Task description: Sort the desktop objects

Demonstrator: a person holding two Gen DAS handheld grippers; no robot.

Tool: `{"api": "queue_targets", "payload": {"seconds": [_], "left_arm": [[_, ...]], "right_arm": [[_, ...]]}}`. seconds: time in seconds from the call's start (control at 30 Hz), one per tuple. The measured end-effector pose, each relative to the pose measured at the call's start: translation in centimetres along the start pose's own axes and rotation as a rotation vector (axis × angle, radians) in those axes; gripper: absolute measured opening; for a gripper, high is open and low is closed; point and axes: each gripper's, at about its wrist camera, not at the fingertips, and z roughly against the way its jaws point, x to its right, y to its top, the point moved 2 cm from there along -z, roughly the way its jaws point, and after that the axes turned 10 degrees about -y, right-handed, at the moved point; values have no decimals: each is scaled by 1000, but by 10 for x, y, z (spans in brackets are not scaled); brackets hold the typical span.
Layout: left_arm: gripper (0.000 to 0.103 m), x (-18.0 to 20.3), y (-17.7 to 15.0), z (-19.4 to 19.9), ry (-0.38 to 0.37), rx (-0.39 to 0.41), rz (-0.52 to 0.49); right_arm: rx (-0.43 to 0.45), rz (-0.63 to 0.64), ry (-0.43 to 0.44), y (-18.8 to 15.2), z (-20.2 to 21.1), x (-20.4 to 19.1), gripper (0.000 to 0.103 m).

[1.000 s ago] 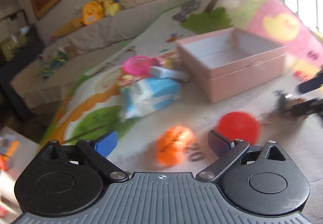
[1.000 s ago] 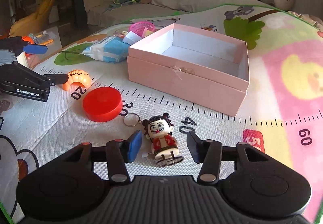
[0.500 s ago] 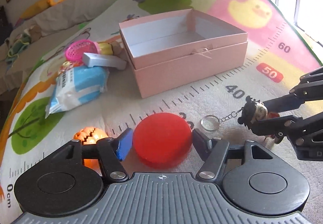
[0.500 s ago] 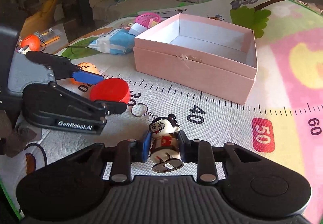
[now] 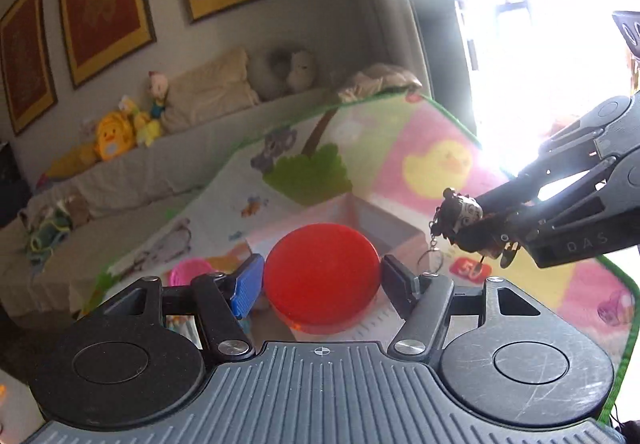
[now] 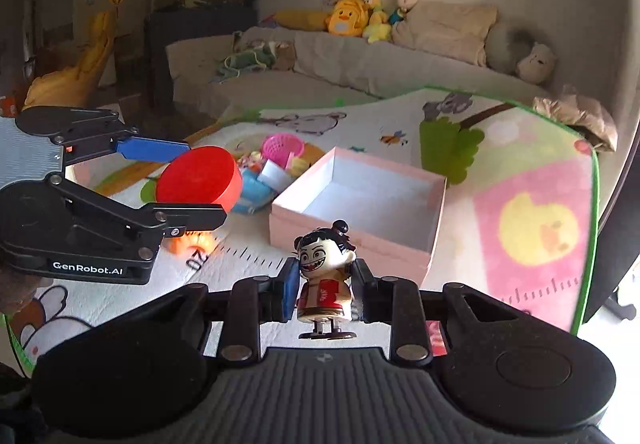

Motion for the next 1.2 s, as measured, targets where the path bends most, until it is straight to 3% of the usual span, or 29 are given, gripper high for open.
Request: {"api": "queue_targets", "payload": {"seconds": [0.17, 0.2, 0.23, 0.27, 0.3, 0.4, 0.53, 0.63, 0.77, 0.87, 0.97, 1.07, 1.13, 1.2], "left_arm": [[70, -33, 41, -55, -14, 52, 63], [79, -42, 47, -70, -30, 45, 94], [85, -52, 51, -82, -28, 35, 121], [90, -62, 52, -90, -8, 31, 143], [92, -72, 50, -93, 16, 31, 160], [97, -104, 24, -88, 91, 3, 213], [97, -134, -39, -74, 174, -86, 274], [98, -140, -86, -58, 126, -139, 331], [99, -131, -129, -52, 119, -177, 318], [100, -129, -149, -49, 152, -159, 300], [100, -134, -160, -42, 139, -103, 357], [101, -134, -167, -35, 135, -57, 403], [101, -135, -167, -29, 134, -12, 408], [101, -136, -166, -26, 132, -1, 416]], "right_arm": [[35, -101, -18, 58, -27, 40, 28], [33, -110, -10, 71, -42, 46, 28], [28, -104, 2, 81, -58, 51, 30], [31, -112, -10, 88, -73, 55, 43], [31, -127, -38, 93, -88, 59, 49], [16, -169, -42, 97, -128, 71, 51], [-13, -162, -28, 87, -157, 68, 52], [-52, -155, -5, 86, -175, 53, 53], [-130, -135, 56, 102, -198, 13, 67], [-201, -67, 75, 122, -219, -29, 68], [-238, -21, 98, 146, -246, -65, 68], [-270, 11, 68, 162, -286, -92, 68], [-281, 76, 3, 165, -315, -111, 66], [-295, 127, -38, 163, -342, -126, 50]]}}
